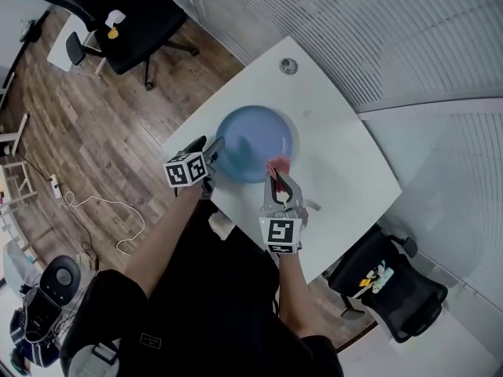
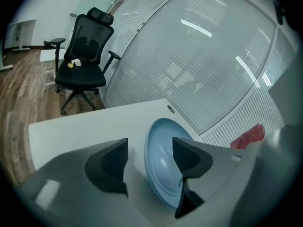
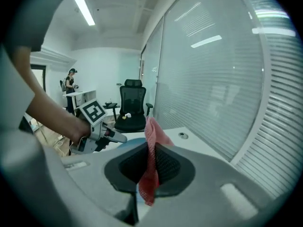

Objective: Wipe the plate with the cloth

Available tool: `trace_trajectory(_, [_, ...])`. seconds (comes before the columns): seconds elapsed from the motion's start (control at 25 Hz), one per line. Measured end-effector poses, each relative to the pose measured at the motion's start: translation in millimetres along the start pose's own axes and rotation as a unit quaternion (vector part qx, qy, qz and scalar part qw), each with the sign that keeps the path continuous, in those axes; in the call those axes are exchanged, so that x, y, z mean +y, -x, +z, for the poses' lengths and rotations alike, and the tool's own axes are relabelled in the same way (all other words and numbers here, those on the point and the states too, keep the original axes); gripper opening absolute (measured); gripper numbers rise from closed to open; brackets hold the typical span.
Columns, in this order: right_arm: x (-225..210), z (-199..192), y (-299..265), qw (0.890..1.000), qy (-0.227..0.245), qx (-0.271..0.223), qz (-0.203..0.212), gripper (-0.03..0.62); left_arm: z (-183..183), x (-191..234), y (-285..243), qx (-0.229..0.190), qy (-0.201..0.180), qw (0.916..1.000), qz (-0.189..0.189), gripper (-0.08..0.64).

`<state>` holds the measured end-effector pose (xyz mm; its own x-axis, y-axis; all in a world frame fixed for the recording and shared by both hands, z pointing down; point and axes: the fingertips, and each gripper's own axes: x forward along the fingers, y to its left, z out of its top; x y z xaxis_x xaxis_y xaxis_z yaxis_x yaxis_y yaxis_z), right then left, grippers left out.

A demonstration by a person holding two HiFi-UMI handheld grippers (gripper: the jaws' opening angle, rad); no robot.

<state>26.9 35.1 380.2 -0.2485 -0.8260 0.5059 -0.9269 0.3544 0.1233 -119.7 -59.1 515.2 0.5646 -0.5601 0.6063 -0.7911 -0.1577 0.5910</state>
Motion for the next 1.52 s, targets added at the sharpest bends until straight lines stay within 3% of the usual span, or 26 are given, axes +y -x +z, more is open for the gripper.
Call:
trace_trajectory(0.2, [-15,33,29,0.997,-0.040,-0.054,-0.037,0.025,8,-36,42,-0.010,-0.044,0.9975,-0.054,0.294])
trace_trajectory(0.36, [-14,63,57,0.994,-0.039,-0.090,-0.052,0.025,21,-78,85,-0.042,-0.051,0.9904,-0.122,0.195])
trace_trajectory(0.48, [-14,81,82,0.991,-0.043,-0.118,-0.055,0.025,30,-113,112,-0.072,-0.090,0.9805,-0.160,0.146])
trace_trajectory(0.64, [-15,115,113,0.979,-0.090,-0.173,-0.064,0.025,53,-151,147,-0.141,-0.192,0.9511,-0.197,0.006])
trace_trajectory(0.8, [-17,127,140,0.969,-0.133,-0.194,-0.076,0.026,71,-187,181,-0.212,-0.282,0.9120,-0.208,0.002])
trace_trajectory(0.92, [-14,127,157,0.963,-0.140,-0.211,-0.091,0.026,73,-209,196,-0.237,-0.331,0.8932,-0.191,0.002])
trace_trajectory(1.0, [-8,117,157,0.965,-0.139,-0.203,-0.090,0.028,69,-216,200,-0.237,-0.343,0.8926,-0.171,0.002])
trace_trajectory(1.08, [-2,104,156,0.968,-0.142,-0.189,-0.088,0.028,62,-219,198,-0.223,-0.347,0.8982,-0.152,0.002])
trace_trajectory(1.28, [-2,94,160,0.961,-0.167,-0.197,-0.099,0.026,46,-225,191,-0.208,-0.363,0.8929,-0.167,0.002])
trace_trajectory(1.52, [-8,86,161,0.957,-0.188,-0.191,-0.114,0.026,49,-226,194,-0.208,-0.354,0.8971,-0.165,0.002])
